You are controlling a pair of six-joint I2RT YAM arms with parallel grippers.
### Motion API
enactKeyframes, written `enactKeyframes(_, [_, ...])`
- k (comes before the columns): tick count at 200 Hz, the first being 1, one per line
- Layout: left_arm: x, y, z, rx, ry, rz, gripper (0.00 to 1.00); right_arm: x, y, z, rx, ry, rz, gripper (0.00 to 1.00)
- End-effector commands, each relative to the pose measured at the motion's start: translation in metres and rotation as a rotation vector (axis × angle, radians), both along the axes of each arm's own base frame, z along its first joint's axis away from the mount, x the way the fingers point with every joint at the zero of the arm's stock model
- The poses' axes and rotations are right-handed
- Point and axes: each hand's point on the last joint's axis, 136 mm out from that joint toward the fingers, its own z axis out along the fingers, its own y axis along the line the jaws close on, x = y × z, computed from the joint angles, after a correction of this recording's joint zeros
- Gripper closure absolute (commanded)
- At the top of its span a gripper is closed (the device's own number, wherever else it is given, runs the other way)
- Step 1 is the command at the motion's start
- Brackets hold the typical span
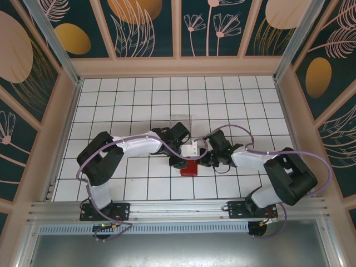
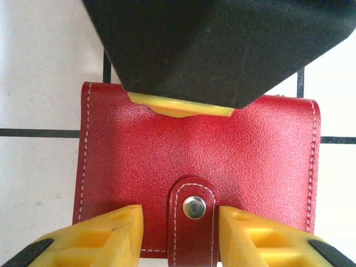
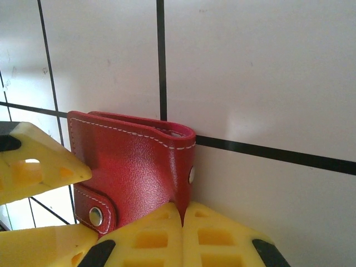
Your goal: Take the credit cards out of the card holder
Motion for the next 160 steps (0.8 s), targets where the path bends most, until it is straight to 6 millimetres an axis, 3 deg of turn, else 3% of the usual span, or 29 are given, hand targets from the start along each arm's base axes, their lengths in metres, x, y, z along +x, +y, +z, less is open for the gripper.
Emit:
enactKeyframes(1, [-0.022,0.005,-0.014,0.027,-0.001,-0.031,0.61,-0.004,0.000,-0.001,-0.009,-0.009,0.011,1.00])
enactKeyframes(57, [-0.023,-0.007,-0.003,-0.098,-0.039,-0.057,0.58,-0.007,0.006,0.002,0.032,-0.005,0.031,1.00])
enactKeyframes(92, [-0.025,-0.005,-0.015,-0.048,0.007,-0.056,0.56,-0.007,0.006,0.002,0.030,-0.004,0.034,1.00])
enactKeyframes(160, [-0.019,-0.002,-0.012,-0.031,-0.009,-0.035,0.78,-0.008,0.001,-0.002,0.015,-0.002,0.016,1.00])
